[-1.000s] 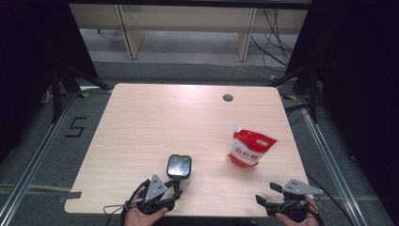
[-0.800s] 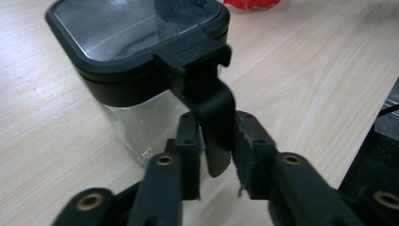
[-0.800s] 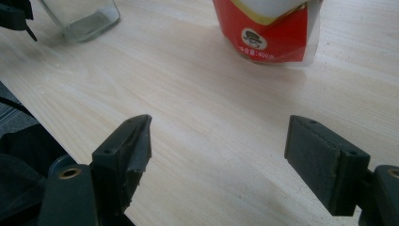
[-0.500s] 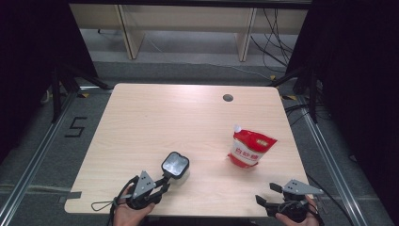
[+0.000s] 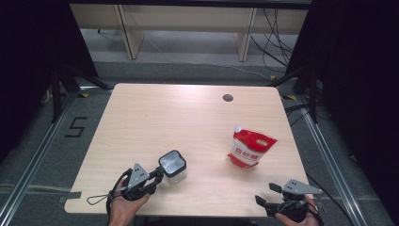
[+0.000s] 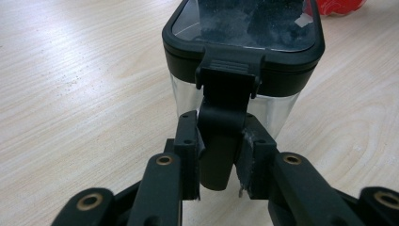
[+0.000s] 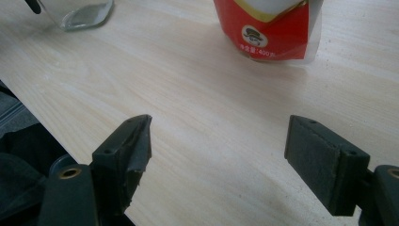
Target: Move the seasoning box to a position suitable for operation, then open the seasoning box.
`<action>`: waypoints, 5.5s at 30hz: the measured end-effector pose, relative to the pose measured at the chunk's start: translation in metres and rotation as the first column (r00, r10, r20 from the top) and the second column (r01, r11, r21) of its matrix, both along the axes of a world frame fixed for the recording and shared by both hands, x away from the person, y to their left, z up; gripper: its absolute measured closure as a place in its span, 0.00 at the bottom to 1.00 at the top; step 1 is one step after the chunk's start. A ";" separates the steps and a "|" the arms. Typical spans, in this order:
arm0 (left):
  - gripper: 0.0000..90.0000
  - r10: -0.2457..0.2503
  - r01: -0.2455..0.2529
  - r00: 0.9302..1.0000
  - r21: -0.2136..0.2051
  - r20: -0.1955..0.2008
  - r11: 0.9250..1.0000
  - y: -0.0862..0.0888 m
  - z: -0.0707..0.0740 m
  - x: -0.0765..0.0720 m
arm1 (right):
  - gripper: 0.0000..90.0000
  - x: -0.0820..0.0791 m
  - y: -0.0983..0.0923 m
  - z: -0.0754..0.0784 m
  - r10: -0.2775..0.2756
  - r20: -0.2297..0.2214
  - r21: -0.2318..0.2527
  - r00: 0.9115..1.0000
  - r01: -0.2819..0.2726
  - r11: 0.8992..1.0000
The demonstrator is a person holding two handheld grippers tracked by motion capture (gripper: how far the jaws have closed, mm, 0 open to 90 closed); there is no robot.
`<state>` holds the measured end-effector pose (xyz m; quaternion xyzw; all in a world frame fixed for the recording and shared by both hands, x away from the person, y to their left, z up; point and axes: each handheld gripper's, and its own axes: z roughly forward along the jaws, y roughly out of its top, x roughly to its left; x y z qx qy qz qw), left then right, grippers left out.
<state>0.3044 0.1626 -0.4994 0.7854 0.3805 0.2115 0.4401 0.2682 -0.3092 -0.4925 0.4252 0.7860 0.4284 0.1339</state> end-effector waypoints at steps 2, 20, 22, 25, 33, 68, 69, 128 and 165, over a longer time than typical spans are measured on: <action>0.80 -0.013 0.013 1.000 0.002 0.001 1.000 0.002 0.000 0.003 | 0.27 -0.001 0.000 0.001 0.000 -0.010 -0.010 1.000 0.000 1.000; 0.81 -0.274 0.276 0.960 -0.037 0.051 0.961 0.001 -0.002 0.007 | 0.27 0.000 0.000 0.001 0.005 -0.016 0.028 1.000 -0.005 1.000; 0.81 -0.294 0.296 0.955 -0.039 0.046 0.955 -0.004 -0.002 0.005 | 0.27 -0.001 0.001 0.001 0.002 -0.030 0.023 1.000 -0.001 1.000; 0.81 -0.320 0.321 0.947 -0.031 0.044 0.947 -0.007 -0.003 0.005 | 0.27 0.000 0.001 0.001 0.006 -0.014 0.017 1.000 -0.006 1.000; 0.81 -0.409 0.410 0.911 -0.024 0.050 0.912 -0.017 -0.005 0.007 | 0.27 -0.001 0.001 0.001 0.005 -0.033 0.020 0.999 -0.004 1.000; 0.34 -0.332 0.332 0.943 -0.008 0.010 0.943 -0.014 0.001 0.011 | 0.27 -0.001 0.009 -0.001 0.028 -0.048 0.018 0.998 -0.028 0.999; 0.31 -0.332 0.332 0.943 -0.008 0.010 0.943 -0.014 0.001 0.011 | 0.27 0.000 0.007 -0.001 0.047 -0.032 0.021 0.998 -0.046 0.999; 0.99 -0.229 0.236 0.971 -0.132 0.063 0.963 -0.027 0.036 0.003 | 0.31 0.003 0.040 0.010 0.146 0.086 0.019 0.986 -0.148 0.989; 0.99 -0.197 0.207 0.978 -0.195 0.071 0.959 -0.027 0.031 0.001 | 0.81 0.020 0.114 0.025 0.369 0.238 -0.093 0.898 -0.357 0.929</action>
